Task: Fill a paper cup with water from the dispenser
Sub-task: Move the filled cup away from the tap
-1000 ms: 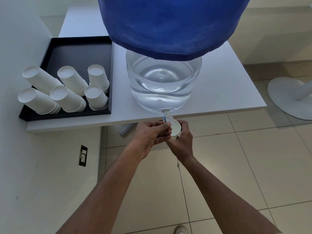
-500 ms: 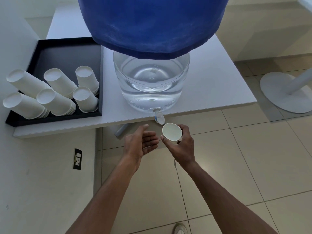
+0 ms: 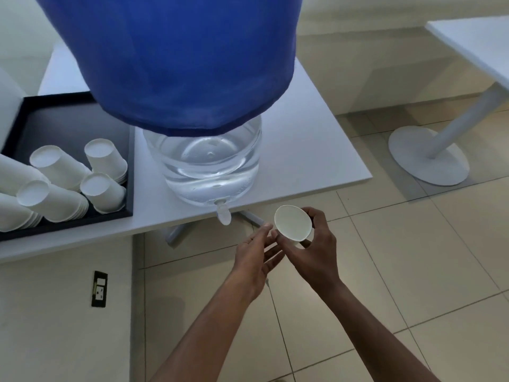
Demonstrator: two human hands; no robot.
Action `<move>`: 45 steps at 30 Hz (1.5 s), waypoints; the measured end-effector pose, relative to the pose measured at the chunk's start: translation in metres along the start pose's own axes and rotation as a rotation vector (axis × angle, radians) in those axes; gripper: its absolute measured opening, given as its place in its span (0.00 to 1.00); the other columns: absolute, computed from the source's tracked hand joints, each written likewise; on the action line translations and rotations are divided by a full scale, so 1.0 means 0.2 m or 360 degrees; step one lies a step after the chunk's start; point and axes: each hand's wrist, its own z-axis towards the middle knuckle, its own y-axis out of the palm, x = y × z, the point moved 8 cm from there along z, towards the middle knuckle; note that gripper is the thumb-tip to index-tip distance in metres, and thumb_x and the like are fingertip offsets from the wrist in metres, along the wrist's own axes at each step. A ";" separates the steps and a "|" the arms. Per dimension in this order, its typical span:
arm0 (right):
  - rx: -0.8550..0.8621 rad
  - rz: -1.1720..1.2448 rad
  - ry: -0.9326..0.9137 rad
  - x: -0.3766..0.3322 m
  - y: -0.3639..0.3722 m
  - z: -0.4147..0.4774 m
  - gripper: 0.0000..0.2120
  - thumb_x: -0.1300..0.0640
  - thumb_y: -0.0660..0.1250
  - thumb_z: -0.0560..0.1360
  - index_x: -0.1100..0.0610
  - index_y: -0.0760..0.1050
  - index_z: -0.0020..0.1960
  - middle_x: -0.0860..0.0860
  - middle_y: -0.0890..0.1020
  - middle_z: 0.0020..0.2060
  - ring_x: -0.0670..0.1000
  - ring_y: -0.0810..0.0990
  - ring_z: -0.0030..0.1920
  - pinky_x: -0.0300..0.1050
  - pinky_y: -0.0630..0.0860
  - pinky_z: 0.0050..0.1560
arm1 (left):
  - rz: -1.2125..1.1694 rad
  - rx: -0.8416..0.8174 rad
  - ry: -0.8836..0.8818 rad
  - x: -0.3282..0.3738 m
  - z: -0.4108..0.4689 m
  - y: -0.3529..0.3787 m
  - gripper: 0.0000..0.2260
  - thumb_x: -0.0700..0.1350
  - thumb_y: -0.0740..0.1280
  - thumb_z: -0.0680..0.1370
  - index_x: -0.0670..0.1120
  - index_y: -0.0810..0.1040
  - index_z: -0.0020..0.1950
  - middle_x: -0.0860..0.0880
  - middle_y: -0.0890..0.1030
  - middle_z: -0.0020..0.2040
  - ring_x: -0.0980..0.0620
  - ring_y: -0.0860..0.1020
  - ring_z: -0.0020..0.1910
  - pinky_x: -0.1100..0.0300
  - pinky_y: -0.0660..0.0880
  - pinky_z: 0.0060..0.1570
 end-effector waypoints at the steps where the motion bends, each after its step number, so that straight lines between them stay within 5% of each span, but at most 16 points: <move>1: 0.0006 0.0001 -0.0005 -0.03 -0.03 0.02 0.28 0.46 0.82 0.67 0.48 0.73 0.61 0.35 0.80 0.53 0.40 0.81 0.56 0.36 0.83 0.45 | -0.0013 -0.0038 -0.0006 0.02 -0.01 0.06 0.13 0.49 0.72 0.81 0.42 0.85 0.61 0.42 0.87 0.53 0.46 0.86 0.47 0.55 0.84 0.45; 8: 0.0052 -0.0014 -0.0037 -0.15 -0.22 0.21 0.28 0.51 0.82 0.68 0.49 0.73 0.62 0.40 0.82 0.53 0.43 0.83 0.55 0.43 0.84 0.51 | 0.0014 -0.0114 0.0049 0.17 -0.06 0.36 0.07 0.39 0.69 0.81 0.41 0.88 0.49 0.43 0.90 0.48 0.47 0.89 0.41 0.53 0.87 0.45; 11: 0.0053 -0.0115 -0.0096 -0.22 -0.28 0.31 0.28 0.48 0.82 0.68 0.48 0.73 0.62 0.40 0.82 0.52 0.43 0.82 0.53 0.36 0.78 0.51 | -0.0001 -0.0139 0.0058 0.25 -0.05 0.46 0.06 0.37 0.69 0.81 0.39 0.87 0.51 0.43 0.90 0.48 0.48 0.89 0.42 0.54 0.87 0.43; 16: 0.0073 -0.0128 -0.0119 -0.26 -0.31 0.46 0.29 0.52 0.83 0.68 0.51 0.74 0.64 0.41 0.82 0.52 0.44 0.82 0.52 0.47 0.83 0.48 | -0.0088 -0.0133 0.0036 0.33 -0.01 0.59 0.05 0.36 0.70 0.78 0.38 0.86 0.51 0.41 0.90 0.46 0.47 0.89 0.41 0.56 0.86 0.40; 22: 0.0022 -0.0084 -0.0059 -0.21 -0.27 0.63 0.28 0.53 0.83 0.68 0.53 0.75 0.63 0.35 0.80 0.50 0.30 0.78 0.52 0.37 0.80 0.51 | -0.0072 -0.0045 0.0034 0.40 0.12 0.63 0.05 0.38 0.73 0.76 0.41 0.85 0.51 0.43 0.90 0.50 0.45 0.89 0.48 0.55 0.83 0.35; 25: 0.0002 -0.0103 -0.0038 -0.17 -0.24 0.72 0.27 0.52 0.83 0.68 0.54 0.75 0.62 0.40 0.81 0.50 0.33 0.79 0.52 0.25 0.73 0.49 | -0.0142 0.0001 0.0075 0.43 0.21 0.62 0.03 0.36 0.73 0.76 0.39 0.85 0.48 0.42 0.88 0.47 0.49 0.88 0.40 0.58 0.85 0.38; 32: 0.0029 -0.0154 -0.0002 -0.06 -0.13 0.83 0.29 0.51 0.83 0.68 0.58 0.76 0.63 0.45 0.81 0.51 0.46 0.79 0.51 0.22 0.71 0.45 | -0.0033 0.0182 0.0097 0.46 0.38 0.56 0.09 0.40 0.73 0.78 0.39 0.81 0.56 0.41 0.81 0.54 0.48 0.80 0.47 0.58 0.82 0.39; 36: 0.0046 -0.0175 0.0077 0.01 -0.07 0.88 0.30 0.50 0.83 0.68 0.59 0.76 0.64 0.46 0.81 0.51 0.48 0.80 0.51 0.29 0.72 0.47 | 0.0001 0.0211 0.0125 0.46 0.43 0.55 0.04 0.35 0.67 0.81 0.39 0.80 0.54 0.41 0.81 0.52 0.47 0.81 0.45 0.59 0.83 0.37; 39: 0.0063 -0.0187 0.0123 0.06 -0.05 0.90 0.31 0.50 0.83 0.67 0.60 0.75 0.64 0.47 0.81 0.51 0.50 0.80 0.53 0.39 0.74 0.52 | -0.0001 0.0180 0.0122 0.46 0.46 0.57 0.11 0.32 0.61 0.82 0.39 0.82 0.57 0.40 0.80 0.52 0.44 0.82 0.48 0.59 0.84 0.38; 45: 0.0072 -0.0203 0.0185 0.12 0.00 0.94 0.32 0.50 0.83 0.67 0.59 0.75 0.65 0.50 0.83 0.53 0.50 0.80 0.52 0.39 0.73 0.52 | -0.0039 0.0156 0.0133 0.46 0.51 0.58 0.14 0.33 0.61 0.83 0.39 0.82 0.64 0.40 0.82 0.57 0.46 0.84 0.46 0.61 0.83 0.34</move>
